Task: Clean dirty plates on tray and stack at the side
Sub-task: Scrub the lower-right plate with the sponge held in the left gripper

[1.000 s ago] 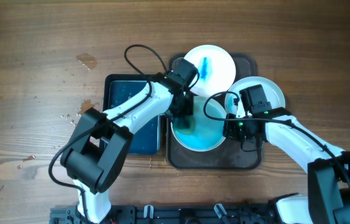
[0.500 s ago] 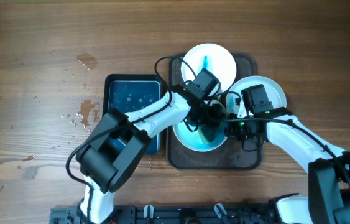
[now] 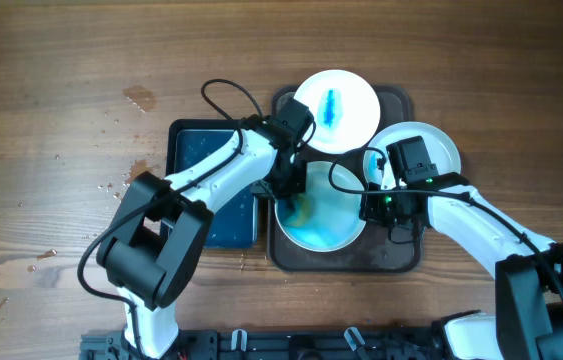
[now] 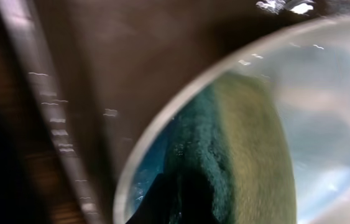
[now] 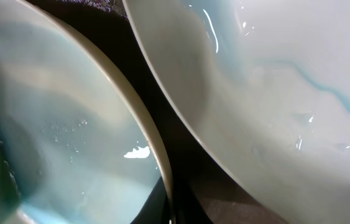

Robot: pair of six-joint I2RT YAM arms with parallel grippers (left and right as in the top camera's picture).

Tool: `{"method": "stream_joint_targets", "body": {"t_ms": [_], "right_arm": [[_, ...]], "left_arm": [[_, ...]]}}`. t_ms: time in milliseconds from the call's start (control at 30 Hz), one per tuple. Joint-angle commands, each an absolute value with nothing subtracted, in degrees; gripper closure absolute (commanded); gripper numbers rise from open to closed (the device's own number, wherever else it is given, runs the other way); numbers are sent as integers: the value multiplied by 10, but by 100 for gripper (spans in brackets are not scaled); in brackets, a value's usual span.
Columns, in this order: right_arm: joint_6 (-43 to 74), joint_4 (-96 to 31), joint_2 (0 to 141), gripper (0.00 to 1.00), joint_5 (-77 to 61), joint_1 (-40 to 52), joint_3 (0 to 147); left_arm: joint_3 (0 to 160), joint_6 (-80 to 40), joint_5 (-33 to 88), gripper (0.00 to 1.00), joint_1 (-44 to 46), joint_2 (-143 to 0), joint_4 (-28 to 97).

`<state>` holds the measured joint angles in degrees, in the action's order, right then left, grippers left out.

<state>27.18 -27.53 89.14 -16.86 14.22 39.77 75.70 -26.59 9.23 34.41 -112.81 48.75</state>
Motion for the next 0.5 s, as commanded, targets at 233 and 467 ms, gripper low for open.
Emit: {"method": "stream_joint_targets", "body": {"t_ms": [233, 467], "right_arm": [[270, -279, 905, 96, -125, 141, 380], [270, -279, 905, 96, -125, 141, 380]], "left_arm": [[752, -257, 152, 96, 318, -1020, 478], [752, -257, 159, 96, 242, -944, 520]]}}
